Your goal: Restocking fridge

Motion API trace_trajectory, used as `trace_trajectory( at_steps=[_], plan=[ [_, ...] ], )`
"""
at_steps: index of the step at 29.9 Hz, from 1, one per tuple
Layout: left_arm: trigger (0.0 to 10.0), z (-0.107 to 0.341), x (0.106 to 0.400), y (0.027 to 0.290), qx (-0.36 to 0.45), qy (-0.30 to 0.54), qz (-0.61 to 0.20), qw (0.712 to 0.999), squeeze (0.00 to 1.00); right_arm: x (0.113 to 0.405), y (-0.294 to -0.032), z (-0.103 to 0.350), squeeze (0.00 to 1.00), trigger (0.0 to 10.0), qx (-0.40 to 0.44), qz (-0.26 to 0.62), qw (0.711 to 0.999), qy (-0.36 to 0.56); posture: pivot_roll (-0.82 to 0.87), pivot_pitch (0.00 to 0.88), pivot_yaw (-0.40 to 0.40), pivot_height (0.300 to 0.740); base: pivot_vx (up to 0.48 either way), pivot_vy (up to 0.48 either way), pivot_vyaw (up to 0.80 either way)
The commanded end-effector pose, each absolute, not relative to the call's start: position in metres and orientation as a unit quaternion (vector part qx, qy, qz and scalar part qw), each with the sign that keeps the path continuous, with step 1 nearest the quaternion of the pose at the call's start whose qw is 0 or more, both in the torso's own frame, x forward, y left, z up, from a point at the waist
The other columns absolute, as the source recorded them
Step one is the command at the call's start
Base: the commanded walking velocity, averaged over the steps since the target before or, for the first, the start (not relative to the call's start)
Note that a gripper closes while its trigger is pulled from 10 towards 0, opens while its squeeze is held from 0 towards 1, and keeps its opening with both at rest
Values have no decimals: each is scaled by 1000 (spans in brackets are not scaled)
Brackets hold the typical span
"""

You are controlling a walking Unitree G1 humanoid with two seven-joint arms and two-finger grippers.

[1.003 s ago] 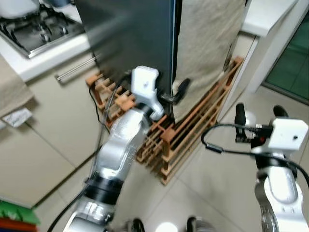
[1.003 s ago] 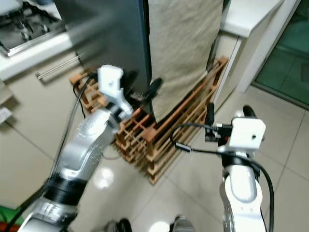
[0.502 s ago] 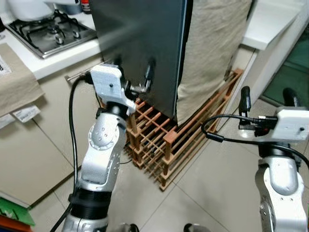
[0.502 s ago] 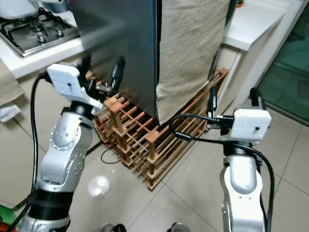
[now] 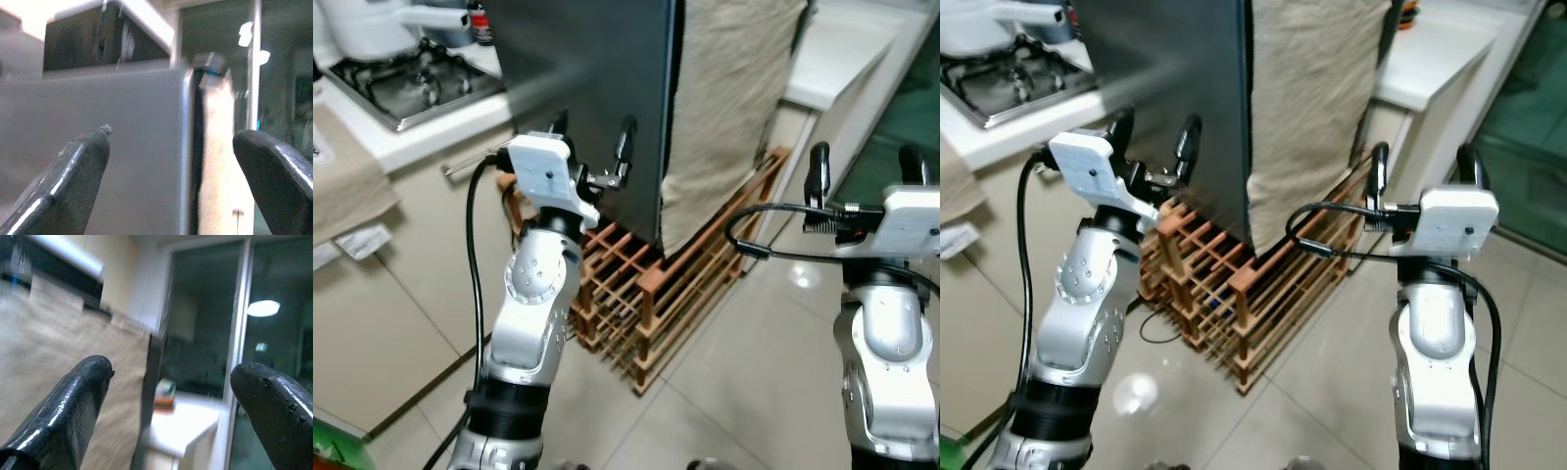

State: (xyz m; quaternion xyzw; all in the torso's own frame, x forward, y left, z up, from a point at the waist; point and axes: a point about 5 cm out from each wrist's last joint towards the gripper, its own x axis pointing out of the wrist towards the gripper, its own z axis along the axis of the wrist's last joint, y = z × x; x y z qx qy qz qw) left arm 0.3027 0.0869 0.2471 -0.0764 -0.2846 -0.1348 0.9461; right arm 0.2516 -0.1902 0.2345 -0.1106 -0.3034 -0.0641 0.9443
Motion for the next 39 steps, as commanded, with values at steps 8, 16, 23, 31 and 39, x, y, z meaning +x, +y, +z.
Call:
trace_trajectory(
  at_steps=[8,16,23,31,39],
  plan=[
    [10000,248,302,87,-73,-287,-129,946,0,258,-189,230,0,10000,-116,-50,950,-287,-201,31,54,740,435,0,0],
    [10000,246,309,76,-80,-247,-171,950,0,261,-189,224,0,10000,-110,-48,956,-269,-196,37,51,740,196,0,0],
    [10000,246,314,79,-107,-227,-174,952,0,259,-189,215,0,10000,-109,-52,961,-249,-197,47,57,740,0,0,-506],
    [10000,237,318,85,-124,-184,-169,960,0,260,-187,209,0,10000,-112,-42,964,-236,-193,53,56,740,0,0,-172],
    [10000,209,308,86,-113,-112,-216,963,0,260,-194,185,0,10000,-85,-43,980,-177,-189,74,54,740,0,0,0]
  ],
)
